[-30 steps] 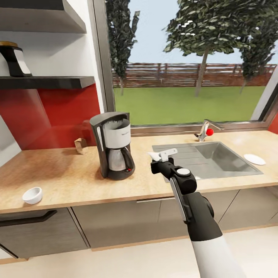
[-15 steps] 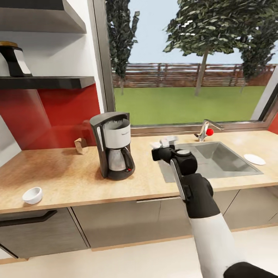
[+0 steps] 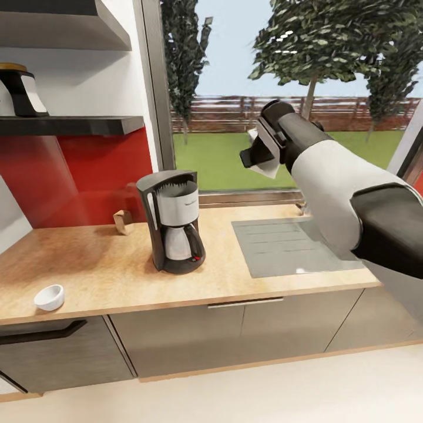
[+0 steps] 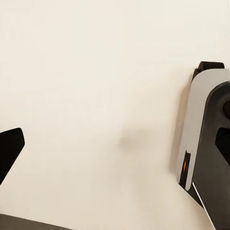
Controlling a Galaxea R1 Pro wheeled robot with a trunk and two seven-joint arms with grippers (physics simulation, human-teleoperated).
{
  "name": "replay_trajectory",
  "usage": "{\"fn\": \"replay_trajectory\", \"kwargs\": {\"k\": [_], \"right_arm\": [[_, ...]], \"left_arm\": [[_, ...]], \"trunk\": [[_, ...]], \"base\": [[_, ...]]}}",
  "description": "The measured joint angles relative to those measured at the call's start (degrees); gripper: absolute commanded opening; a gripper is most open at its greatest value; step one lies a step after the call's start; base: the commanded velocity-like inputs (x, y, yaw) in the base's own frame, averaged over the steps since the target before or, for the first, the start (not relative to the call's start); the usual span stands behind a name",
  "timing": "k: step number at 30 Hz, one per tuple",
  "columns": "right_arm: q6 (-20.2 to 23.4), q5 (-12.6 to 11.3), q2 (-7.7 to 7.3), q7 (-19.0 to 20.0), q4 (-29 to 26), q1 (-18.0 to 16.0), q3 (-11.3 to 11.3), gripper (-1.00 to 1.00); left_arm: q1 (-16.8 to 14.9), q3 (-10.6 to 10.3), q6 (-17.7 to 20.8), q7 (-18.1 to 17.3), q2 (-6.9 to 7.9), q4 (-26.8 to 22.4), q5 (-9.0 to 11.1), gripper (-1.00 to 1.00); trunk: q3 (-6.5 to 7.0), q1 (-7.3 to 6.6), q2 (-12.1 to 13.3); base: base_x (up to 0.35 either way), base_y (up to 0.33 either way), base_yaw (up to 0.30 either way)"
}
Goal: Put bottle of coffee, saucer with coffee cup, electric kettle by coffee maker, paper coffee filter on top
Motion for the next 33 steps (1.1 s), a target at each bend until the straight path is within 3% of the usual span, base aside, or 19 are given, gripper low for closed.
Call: {"fn": "replay_trajectory", "kwargs": {"k": [6, 24, 33], "right_arm": [[0.00, -0.19, 0.00, 0.11, 5.96, -1.52, -0.34, -1.00], [0.00, -0.31, 0.00, 0.39, 6.29, -1.67, -0.70, -1.00], [-0.01, -0.29, 0.00, 0.46, 6.34, -1.67, -0.62, -1.00]], "left_arm": [[0.00, 0.14, 0.08, -0.01, -0.11, 0.84, 0.00, 1.00], [0.00, 0.22, 0.08, 0.03, 0.33, 1.40, 0.04, 1.00], [0.01, 0.33, 0.09, 0.07, 0.34, 1.32, 0.08, 1.00]], "trunk": [[0.00, 0.00, 0.00], [0.00, 0.00, 0.00], [-0.46, 0.00, 0.00]], "base": [[0.000, 0.000, 0.000], [0.000, 0.000, 0.001], [0.000, 0.000, 0.153]]}}
